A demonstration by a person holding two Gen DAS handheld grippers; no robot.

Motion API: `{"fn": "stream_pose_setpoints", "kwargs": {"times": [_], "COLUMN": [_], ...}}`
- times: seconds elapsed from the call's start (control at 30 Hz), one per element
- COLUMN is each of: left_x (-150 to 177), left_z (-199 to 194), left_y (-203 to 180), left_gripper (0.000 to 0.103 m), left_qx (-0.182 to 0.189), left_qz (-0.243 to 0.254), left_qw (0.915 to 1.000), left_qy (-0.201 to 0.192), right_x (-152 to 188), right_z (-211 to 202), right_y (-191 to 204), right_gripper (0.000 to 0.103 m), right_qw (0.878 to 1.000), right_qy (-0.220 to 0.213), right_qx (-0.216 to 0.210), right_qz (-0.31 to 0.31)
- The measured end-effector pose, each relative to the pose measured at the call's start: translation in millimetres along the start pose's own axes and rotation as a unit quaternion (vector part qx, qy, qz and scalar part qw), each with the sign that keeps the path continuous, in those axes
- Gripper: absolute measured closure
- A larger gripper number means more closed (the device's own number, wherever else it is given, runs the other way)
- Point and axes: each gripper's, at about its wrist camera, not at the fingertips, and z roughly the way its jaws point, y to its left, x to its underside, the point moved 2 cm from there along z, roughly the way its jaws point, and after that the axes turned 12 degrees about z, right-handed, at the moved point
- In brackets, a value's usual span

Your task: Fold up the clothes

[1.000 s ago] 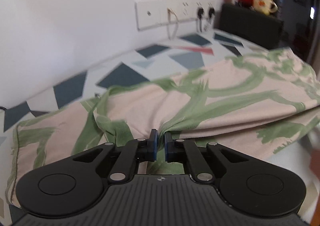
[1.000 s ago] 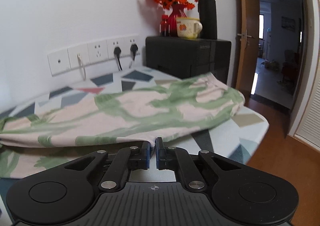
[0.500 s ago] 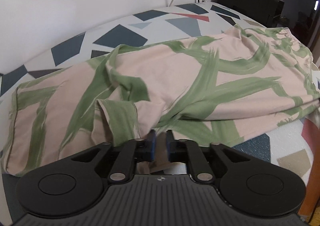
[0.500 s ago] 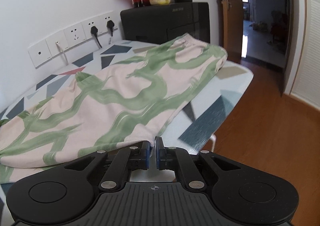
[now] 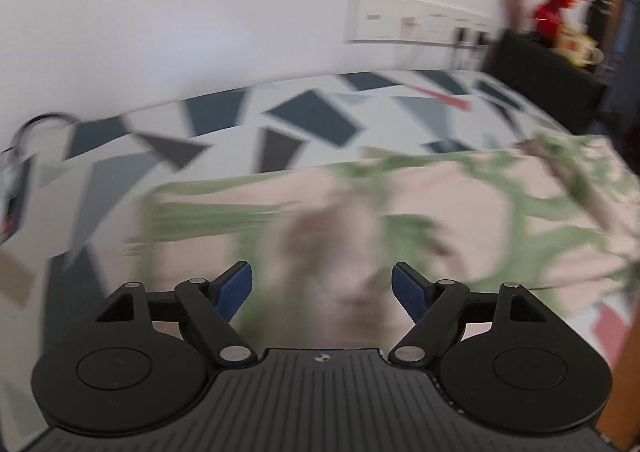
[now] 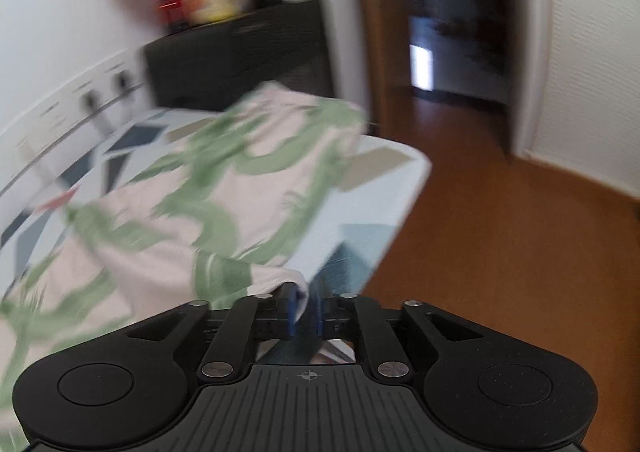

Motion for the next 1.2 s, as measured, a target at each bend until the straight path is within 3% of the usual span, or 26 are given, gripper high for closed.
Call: {"fn": "stream_pose_setpoints", "kwargs": {"times": [0.03,0.07,0.13,0.27,0.47,0.57,0.63,0.73,0.8,0.9,1.03,1.2], "left_x": [2.9,5.4,9.9,20.1,34.4,43.8,51.1,51.9,54.7,69.6,90.5,116.8], "left_z": [0.2,-1.5,-5.3,-2.8,6.6,10.7,10.6,2.3,-2.8,-17.0,-36.7,-61.3], "left_y": [6.6,12.0,22.1,48.6,70.4,71.8,68.5,54.2,50.0,53.1,58.2,64.5], "left_gripper": [0.023,0.022,0.013,0.013,0.013,0.013,0.029,0.062,0.068,0.084,0.085,0.085], "left_qx": [-0.014,-0.026,-0.049,-0.077,-0.108,-0.104,-0.1,-0.101,-0.091,-0.101,-0.117,-0.136], "left_qz": [-0.008,-0.014,-0.027,-0.074,-0.116,-0.131,-0.132,-0.085,-0.088,-0.11,-0.142,-0.181], "left_qw": [0.9999,0.9996,0.9985,0.9942,0.9861,0.9837,0.984,0.9901,0.991,0.9881,0.9826,0.9738], "left_qy": [0.003,0.002,-0.002,0.014,0.049,0.066,0.067,0.047,0.043,0.036,0.026,0.013], "right_x": [-0.8,0.4,6.9,24.3,33.8,40.6,52.7,79.6,102.2,131.2,169.1,223.8], "right_z": [0.8,-0.1,-5.9,-32.8,-59.3,-50.9,-44.0,-29.7,-22.1,-15.8,-17.2,-43.7], "right_y": [-2.0,-4.2,-6.7,1.4,56.5,96.3,121.0,161.3,183.9,210.7,243.5,293.4], "right_gripper": [0.053,0.04,0.04,0.037,0.024,0.016,0.008,0.007,0.007,0.007,0.009,0.01], "right_qw": [0.999,0.998,0.996,0.998,0.997,0.99,0.983,0.961,0.946,0.927,0.896,0.831], "right_qy": [0.001,0.002,0.013,0.01,-0.035,-0.023,0.012,0.088,0.12,0.145,0.195,0.209], "right_qx": [0.024,0.049,0.053,0.022,-0.059,-0.095,-0.126,-0.158,-0.164,-0.165,-0.174,-0.222], "right_qz": [0.021,0.04,0.065,0.053,-0.04,-0.1,-0.136,-0.208,-0.253,-0.304,-0.359,-0.465]}}
